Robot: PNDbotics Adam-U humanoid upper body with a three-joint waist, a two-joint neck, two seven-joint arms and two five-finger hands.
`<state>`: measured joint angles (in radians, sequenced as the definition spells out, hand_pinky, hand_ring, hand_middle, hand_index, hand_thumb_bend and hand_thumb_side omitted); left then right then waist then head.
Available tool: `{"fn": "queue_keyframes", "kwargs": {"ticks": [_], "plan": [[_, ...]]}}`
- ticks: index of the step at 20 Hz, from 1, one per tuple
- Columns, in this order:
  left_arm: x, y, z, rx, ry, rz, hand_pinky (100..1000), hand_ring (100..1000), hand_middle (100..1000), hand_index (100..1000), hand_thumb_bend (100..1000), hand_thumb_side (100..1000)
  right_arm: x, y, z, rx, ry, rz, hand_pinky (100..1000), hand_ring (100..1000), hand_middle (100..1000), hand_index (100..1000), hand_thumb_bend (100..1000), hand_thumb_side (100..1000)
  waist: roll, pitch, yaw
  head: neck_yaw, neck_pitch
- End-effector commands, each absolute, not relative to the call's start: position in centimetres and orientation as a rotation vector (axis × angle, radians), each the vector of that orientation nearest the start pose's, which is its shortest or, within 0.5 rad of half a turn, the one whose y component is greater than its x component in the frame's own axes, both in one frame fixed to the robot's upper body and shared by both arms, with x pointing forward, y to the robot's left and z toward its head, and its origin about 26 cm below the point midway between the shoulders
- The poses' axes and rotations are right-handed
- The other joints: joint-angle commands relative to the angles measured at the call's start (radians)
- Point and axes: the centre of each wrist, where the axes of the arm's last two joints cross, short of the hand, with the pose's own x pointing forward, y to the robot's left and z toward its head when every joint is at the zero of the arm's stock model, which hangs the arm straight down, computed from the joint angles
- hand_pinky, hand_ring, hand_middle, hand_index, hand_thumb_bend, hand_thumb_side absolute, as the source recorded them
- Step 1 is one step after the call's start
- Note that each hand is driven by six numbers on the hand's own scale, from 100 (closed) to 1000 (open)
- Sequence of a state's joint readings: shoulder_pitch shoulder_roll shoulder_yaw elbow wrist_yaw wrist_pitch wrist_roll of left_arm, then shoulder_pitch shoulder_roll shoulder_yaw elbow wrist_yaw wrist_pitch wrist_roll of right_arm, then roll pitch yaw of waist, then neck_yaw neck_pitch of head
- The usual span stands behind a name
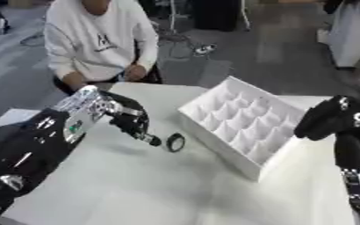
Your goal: Pick up objects on the table and place them in the box.
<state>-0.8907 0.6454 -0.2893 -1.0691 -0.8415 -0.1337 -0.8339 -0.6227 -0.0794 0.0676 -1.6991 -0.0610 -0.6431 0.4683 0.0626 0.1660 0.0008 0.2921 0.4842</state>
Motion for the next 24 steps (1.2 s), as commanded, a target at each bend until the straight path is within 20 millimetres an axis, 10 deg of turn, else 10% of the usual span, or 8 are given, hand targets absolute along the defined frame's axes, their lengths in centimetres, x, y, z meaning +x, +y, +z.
{"fn": "queue_keyframes", "kwargs": {"ticks": [1,18,24], "plan": [[45.7,31.9,23.1,0.82,-0.887,-1.769,227,448,557,737,828,897,36.4,-16.3,22.3,-0.458,3.032,-1.001,378,468,491,568,100,637,0.002,-0.014,-0.003,0.011,-0.017],[46.5,30.9,22.7,0.971,-1.058,-1.917,260,493,597,758,402,618,36.2,-16.4,22.3,-0.47,3.033,-1.007,378,467,491,568,100,642,0.014,-0.011,-0.015,0.01,-0.017],[46.7,30.7,22.2,1.065,-1.049,-1.954,262,496,592,749,405,596,36.1,-16.4,22.3,-0.474,3.034,-1.007,379,467,491,568,100,642,0.017,-0.013,-0.016,0.008,-0.018]]}}
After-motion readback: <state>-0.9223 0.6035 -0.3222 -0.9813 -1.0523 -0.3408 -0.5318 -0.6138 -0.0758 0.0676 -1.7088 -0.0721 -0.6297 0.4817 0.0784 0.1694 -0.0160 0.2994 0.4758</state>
